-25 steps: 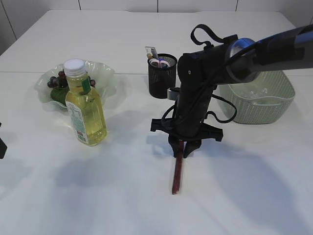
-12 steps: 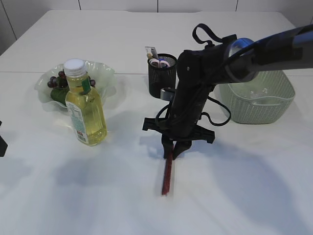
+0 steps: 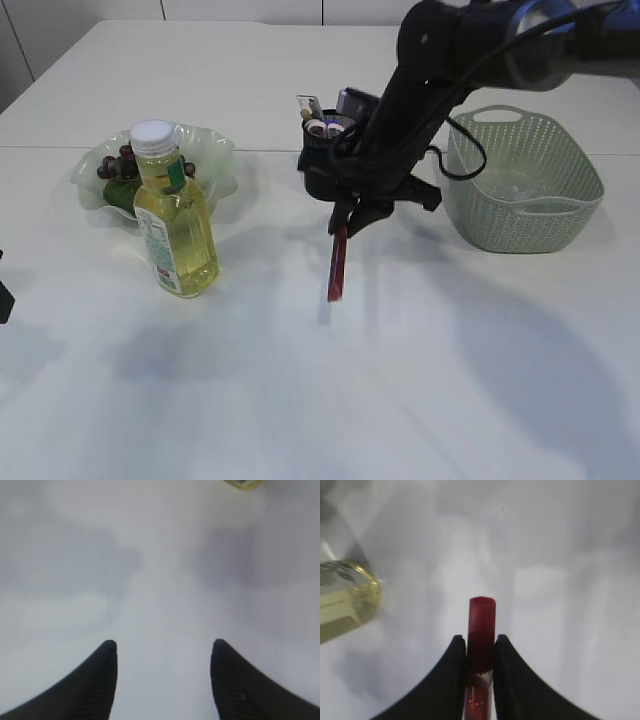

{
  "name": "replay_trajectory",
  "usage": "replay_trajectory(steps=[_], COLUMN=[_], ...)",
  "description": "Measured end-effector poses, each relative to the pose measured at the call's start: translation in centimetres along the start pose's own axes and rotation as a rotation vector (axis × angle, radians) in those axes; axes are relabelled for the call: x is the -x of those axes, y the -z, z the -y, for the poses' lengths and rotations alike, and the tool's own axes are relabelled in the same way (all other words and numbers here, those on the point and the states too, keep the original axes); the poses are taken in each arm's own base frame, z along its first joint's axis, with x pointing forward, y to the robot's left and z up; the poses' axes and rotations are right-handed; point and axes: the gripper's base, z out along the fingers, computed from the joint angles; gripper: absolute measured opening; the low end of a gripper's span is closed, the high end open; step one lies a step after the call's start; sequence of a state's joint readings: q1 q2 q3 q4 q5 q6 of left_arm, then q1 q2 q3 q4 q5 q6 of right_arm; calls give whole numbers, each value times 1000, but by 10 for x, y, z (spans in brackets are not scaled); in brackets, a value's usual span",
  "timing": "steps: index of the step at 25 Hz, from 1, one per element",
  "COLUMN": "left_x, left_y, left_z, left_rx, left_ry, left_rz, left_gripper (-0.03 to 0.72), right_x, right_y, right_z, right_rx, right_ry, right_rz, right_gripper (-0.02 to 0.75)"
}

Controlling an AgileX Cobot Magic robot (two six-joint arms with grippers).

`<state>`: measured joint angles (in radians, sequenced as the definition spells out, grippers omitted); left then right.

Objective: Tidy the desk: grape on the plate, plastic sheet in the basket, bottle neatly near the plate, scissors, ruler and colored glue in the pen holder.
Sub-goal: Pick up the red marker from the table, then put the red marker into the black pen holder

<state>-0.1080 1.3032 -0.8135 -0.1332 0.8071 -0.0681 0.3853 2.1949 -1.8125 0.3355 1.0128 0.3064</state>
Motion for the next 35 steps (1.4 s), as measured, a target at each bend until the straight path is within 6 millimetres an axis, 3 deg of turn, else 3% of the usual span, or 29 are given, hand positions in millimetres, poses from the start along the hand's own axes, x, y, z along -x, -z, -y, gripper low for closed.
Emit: replay_trajectory(steps=[10, 14, 19, 27, 35], left_x=[0, 0, -1, -4, -4], left_y=[0, 0, 0, 0, 0], left_z=[0, 0, -1, -1, -1], left_rx=[0, 3, 6, 9, 15], left_ry=[0, -2, -5, -5, -11], left_rz=[-4, -4, -14, -47, -47], left_gripper=[434, 434, 434, 434, 434], right_x=[64, 80, 93, 114, 126], right_y=[93, 112, 119, 94, 83], right_z=[22, 26, 24, 33, 39], right_rx=[402, 479, 512, 495, 451], right_ry=[65, 140, 186, 261, 372], right_rz=[283, 457, 643, 823, 994], right_gripper=[136, 136, 136, 135, 135])
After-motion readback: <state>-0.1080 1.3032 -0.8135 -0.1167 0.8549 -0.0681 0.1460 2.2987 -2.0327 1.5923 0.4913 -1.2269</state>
